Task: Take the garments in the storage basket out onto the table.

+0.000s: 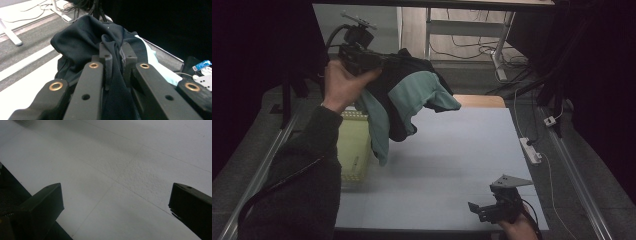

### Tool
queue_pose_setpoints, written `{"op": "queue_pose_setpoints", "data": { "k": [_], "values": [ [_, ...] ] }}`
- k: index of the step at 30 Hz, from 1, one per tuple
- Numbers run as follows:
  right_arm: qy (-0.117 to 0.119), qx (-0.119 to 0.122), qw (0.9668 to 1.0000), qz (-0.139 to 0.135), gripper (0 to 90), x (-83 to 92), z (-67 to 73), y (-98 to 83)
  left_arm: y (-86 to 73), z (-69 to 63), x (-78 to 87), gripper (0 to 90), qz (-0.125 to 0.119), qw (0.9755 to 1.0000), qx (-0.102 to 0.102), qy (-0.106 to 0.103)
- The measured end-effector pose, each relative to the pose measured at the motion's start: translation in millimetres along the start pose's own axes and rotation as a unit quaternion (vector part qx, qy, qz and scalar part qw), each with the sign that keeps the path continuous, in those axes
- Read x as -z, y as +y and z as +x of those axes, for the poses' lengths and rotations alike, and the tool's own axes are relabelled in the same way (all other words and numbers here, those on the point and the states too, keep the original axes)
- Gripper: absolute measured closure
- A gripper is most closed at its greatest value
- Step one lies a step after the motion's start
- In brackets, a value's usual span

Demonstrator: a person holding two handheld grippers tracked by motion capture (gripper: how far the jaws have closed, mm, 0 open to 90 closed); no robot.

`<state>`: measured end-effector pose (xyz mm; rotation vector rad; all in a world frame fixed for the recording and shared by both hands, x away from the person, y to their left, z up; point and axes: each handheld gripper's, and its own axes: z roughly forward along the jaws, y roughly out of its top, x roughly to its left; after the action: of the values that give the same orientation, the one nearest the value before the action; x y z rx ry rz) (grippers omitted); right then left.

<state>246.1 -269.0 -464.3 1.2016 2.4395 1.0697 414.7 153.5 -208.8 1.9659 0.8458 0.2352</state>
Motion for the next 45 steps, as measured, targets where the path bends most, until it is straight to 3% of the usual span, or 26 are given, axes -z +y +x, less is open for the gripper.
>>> {"op": "queue_pose_setpoints", "data": {
  "k": [5,13,23,36,45],
  "values": [
    [0.000,0.001,1.0000,-0.001,0.0,0.2,0.0,-0.1,4.2,-14.9,-22.7,82.4,0.015,0.9997,-0.017,-0.010],
    [0.002,0.001,1.0000,-0.004,0.0,0.6,-0.2,-0.4,1.4,-28.2,-49.4,82.3,0.037,0.9985,-0.038,-0.011],
    [0.005,0.000,1.0000,-0.007,0.0,0.9,-0.3,-0.6,-13.4,-34.9,-87.1,82.3,0.078,0.9952,-0.059,-0.005],
    [0.007,0.001,1.0000,-0.006,0.0,1.2,-0.3,-0.7,-36.9,-31.7,-121.8,82.2,0.101,0.9935,-0.050,-0.017],
    [0.006,0.003,1.0000,-0.005,0.0,0.9,0.1,-0.7,-52.7,-25.8,-137.8,82.0,0.115,0.9924,-0.041,-0.013]
  ]
}}
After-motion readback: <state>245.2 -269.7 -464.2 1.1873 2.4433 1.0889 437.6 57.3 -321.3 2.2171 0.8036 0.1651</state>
